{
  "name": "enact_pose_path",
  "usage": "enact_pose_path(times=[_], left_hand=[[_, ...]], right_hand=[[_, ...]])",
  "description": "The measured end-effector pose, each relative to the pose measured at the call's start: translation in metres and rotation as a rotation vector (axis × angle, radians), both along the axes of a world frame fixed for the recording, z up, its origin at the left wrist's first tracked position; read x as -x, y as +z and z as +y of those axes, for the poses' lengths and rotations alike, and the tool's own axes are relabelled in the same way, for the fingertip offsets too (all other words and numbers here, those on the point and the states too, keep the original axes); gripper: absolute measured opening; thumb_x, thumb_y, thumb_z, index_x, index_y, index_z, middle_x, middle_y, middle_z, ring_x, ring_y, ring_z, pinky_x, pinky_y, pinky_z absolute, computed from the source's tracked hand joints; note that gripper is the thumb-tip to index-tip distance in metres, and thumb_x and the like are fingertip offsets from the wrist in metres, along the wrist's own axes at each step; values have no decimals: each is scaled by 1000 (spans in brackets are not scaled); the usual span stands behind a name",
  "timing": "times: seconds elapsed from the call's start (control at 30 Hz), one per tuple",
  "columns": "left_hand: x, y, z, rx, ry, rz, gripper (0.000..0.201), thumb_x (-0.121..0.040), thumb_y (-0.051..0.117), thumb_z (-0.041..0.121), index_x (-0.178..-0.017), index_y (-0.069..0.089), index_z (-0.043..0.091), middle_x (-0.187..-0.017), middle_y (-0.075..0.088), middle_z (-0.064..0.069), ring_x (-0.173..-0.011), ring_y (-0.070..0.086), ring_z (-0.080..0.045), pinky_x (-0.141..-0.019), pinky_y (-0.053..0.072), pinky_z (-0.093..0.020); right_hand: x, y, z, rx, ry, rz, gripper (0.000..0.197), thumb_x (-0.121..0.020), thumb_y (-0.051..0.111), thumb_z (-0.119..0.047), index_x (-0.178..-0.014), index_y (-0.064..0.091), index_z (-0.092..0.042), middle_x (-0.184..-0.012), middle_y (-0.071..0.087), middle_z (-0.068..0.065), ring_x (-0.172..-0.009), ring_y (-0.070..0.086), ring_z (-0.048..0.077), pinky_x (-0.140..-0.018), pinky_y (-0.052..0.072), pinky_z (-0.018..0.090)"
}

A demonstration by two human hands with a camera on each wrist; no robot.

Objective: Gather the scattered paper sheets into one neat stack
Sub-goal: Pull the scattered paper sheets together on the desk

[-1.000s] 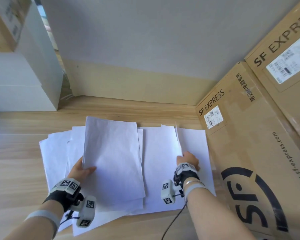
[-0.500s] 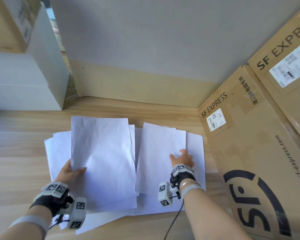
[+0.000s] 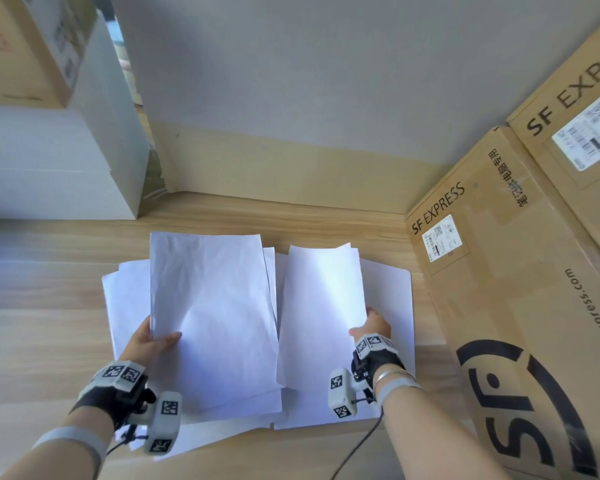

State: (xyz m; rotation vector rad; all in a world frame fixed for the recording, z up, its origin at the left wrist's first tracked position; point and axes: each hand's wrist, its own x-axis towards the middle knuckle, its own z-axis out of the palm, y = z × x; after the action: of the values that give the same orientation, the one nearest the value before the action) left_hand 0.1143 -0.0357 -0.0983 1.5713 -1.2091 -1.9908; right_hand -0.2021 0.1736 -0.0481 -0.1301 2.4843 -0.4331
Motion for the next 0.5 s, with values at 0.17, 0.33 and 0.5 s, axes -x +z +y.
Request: enact_pose_path(times=[0.17,0.33,0.5], left_hand=[[2,5,5,6,-1,6,45,-83,55,-11,-124,48,6,-82,57,-11,-69,53,-26,-62,45,-33],[-1,-2,4,-10,-12,-35,43,-82,57,-9,-122,48,2,-77,57,-11,-67,53,-24,-65,44,-32],[-2,-5,5,-7,-17,-57,43,-81,58,-10,-121,50,4,-79,58,-10,-70,54,-25,-74,43,-38]], right_hand=[[-8,4,-1,85,-13,-41,42,-79,66,-13,-119,57,-8,-118,65,13,-107,62,31,-87,48,31],[-11,3,-1,152,-104,-115,45,-80,67,-20,-121,53,-7,-122,64,11,-110,60,29,-95,47,32],[-9,9,1,89,-81,-163,46,-87,60,-24,-125,51,1,-122,59,13,-115,56,31,-92,42,31]])
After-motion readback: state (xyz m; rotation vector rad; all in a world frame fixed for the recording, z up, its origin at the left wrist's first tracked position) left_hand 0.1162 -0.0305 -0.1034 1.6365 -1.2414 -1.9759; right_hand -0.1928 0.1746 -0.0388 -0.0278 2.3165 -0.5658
